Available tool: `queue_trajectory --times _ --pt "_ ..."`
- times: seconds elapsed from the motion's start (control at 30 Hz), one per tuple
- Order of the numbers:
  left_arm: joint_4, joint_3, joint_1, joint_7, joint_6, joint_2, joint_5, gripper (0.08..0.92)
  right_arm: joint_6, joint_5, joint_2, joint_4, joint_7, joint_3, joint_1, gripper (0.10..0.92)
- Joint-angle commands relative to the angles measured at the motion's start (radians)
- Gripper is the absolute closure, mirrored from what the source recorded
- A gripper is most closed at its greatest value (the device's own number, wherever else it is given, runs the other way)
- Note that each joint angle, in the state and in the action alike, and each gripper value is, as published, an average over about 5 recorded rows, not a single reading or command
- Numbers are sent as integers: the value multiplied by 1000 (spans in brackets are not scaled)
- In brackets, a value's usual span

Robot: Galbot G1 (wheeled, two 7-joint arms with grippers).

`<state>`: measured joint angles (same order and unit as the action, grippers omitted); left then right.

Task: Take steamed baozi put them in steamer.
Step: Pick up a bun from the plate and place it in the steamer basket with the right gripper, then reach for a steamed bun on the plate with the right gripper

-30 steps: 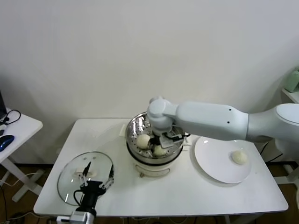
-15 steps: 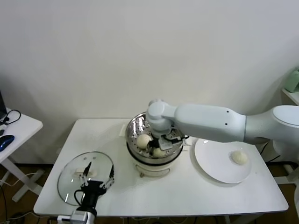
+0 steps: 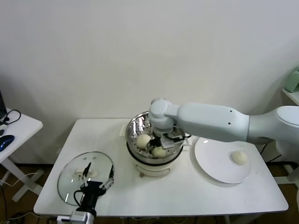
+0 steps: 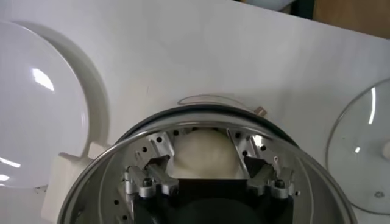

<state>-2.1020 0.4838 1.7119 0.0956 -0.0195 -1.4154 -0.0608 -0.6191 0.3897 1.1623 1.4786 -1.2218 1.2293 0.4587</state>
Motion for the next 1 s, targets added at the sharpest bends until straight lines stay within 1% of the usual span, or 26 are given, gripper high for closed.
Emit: queue_trajectory --times 0.03,0.17,0.23,0.3,0.43,0.5,0.57,0.67,0.73,0.87,1.0 --pt "3 1 -3 1 -1 1 0 177 -18 -33 -11 -31 -8 -49 30 203" --pt "7 2 -11 0 -1 6 0 177 6 -55 -39 -62 -16 -126 49 203" --pt "9 3 -16 0 -3 10 1 177 54 -89 -71 -76 -28 -158 63 203" --pt "11 4 -20 -2 -4 14 4 177 171 -185 -122 -91 -44 -161 90 203" --pt "16 11 -26 -11 -1 18 7 177 451 -505 -251 -137 -63 -83 157 203" --pt "17 19 -30 -13 1 19 10 177 537 -629 -317 -158 -62 -43 172 203" --pt "14 25 -31 -14 3 21 17 177 591 -687 -386 -179 -63 -24 170 203" --pt "7 29 -26 -17 8 26 24 177 628 -711 -486 -206 -65 -22 144 203" --pt "3 29 -24 -19 10 27 25 177 638 -696 -546 -220 -62 -24 116 203" --pt "-1 33 -31 -29 6 28 23 177 635 -597 -642 -237 -56 -72 30 203" --pt "-1 34 -43 -32 4 35 23 177 628 -513 -691 -257 -39 -164 -83 203"
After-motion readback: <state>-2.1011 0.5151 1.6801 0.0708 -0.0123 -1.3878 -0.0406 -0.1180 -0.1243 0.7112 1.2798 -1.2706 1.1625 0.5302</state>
